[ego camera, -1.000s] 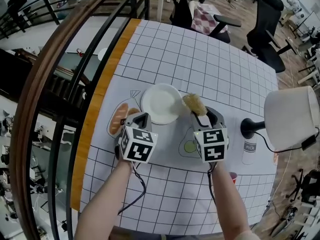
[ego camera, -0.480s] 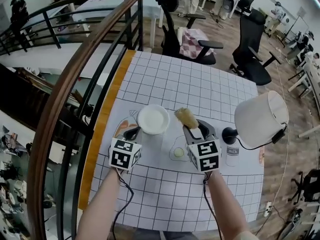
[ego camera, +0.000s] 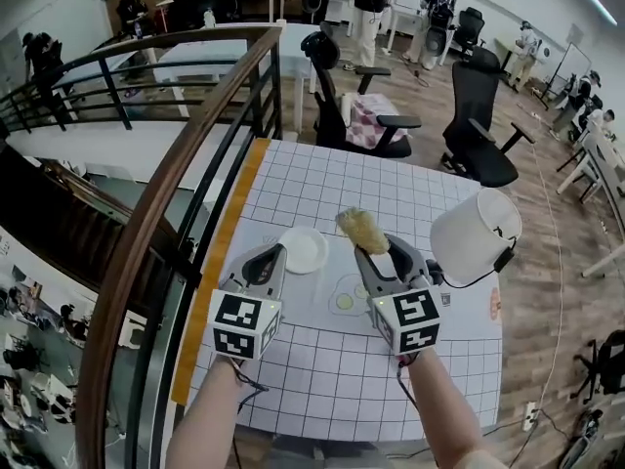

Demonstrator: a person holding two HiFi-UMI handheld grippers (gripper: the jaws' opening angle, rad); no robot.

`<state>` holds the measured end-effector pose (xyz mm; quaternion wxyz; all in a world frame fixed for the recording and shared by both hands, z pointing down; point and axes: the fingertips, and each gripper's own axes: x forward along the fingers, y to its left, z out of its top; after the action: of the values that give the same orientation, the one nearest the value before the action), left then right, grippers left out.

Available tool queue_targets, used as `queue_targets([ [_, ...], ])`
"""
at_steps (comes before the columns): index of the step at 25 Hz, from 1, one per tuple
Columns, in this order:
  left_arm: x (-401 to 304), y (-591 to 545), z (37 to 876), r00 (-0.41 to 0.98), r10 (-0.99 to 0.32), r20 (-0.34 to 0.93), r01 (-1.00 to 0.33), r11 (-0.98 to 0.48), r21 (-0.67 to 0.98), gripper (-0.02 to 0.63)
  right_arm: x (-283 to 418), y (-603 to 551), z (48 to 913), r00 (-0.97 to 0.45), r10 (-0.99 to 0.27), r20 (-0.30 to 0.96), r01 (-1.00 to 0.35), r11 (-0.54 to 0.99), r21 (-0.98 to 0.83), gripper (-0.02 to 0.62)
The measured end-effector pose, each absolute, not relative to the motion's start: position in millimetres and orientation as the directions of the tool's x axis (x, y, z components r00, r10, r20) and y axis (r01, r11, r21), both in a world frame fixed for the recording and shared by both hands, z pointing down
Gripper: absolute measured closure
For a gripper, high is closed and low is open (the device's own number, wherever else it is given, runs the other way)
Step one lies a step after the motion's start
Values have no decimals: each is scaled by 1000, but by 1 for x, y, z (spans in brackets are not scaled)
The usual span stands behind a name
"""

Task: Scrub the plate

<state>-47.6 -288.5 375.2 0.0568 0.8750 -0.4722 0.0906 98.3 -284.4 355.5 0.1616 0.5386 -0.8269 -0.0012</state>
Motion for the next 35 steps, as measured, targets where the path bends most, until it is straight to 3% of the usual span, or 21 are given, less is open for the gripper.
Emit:
queue_targets([
  [8,-51,-241,284,539,-838,84,-835,-544,-80,594,96,-220,274,-401,-911,99,-897,412,158,414],
  [13,-47,-209,239,574,-819,-4,-814,-570,-112,594,79,-188,240,-483,-874,55,-872,486,52,414],
  [19,-37,-174,210,550,-831,-82,-823,-523,-222,594,67,-160,215,-516,-857,25,-854,516,65,414],
  [35,-36,-104,250,540,-842,5,-838,-538,-85,594,59,-98,233,-557,-829,42,-829,559,39,414],
])
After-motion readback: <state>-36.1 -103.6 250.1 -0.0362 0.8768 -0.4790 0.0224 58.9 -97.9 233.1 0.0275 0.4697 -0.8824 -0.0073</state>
